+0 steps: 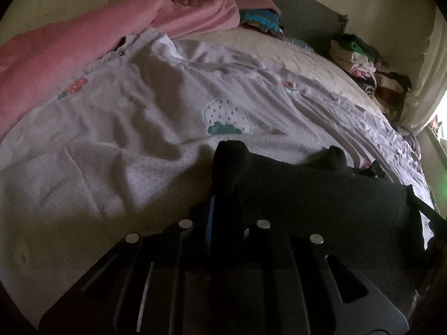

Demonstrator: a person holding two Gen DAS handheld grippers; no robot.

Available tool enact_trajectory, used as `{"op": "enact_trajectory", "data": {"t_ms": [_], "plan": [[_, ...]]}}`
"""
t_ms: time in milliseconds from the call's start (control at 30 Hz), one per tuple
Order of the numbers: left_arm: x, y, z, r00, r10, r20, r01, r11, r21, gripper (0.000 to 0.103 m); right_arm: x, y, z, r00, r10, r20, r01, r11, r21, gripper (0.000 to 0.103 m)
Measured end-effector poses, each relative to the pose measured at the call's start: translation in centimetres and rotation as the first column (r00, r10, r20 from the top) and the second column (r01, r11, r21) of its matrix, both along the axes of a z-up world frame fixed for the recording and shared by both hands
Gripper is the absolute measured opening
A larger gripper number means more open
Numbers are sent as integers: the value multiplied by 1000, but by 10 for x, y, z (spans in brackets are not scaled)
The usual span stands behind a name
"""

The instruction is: Fold small clothes

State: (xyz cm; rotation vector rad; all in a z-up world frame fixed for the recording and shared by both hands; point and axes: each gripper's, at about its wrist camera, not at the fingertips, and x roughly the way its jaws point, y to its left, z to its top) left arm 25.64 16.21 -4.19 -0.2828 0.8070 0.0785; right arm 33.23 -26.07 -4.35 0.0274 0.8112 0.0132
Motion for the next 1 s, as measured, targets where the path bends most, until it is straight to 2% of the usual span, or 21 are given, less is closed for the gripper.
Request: {"op": "enact_trajectory", "data": {"t_ms": [67,133,200,267,400,467,667,733,833,900,1000], "plan": [[-3,-1,3,1000,1,3,-1,1000,6,12,-4,-2,1,1000,-10,-12,10,1000,2,17],[-9,-1,10,1000,11,21,-12,1000,16,13,-12,-7,5,999,-30,-22,31,999,20,36],[-17,0,17,999,18,36,-19,1000,15,15,-22,-10,9,999,-27,-31,28,998,58,46],[-23,-1,24,999,17,48,-17,1000,14,28,-37,-8,17,1000,10,-14,-9,997,80,49],[-34,-8,33,998,10,64,-12,999,34,35,-61,1,28,998,67,13,-68,995,76,51],[-40,-12,37,998,1,66,-3,999,38,44,-73,5,33,995,94,24,-96,992,83,52],[-57,-26,48,996,-16,90,10,998,66,52,-98,15,44,986,156,50,-158,986,42,55],[-60,-29,51,995,-21,93,15,998,67,52,-104,16,46,983,174,56,-177,984,37,59],[-62,-33,52,995,-30,92,25,998,64,52,-113,16,49,979,191,65,-192,981,21,60],[-64,-36,50,996,-31,88,25,997,70,59,-115,12,48,982,179,67,-180,984,13,67],[-65,-37,48,997,-33,77,28,997,70,60,-114,2,41,986,157,49,-158,987,26,68]]}}
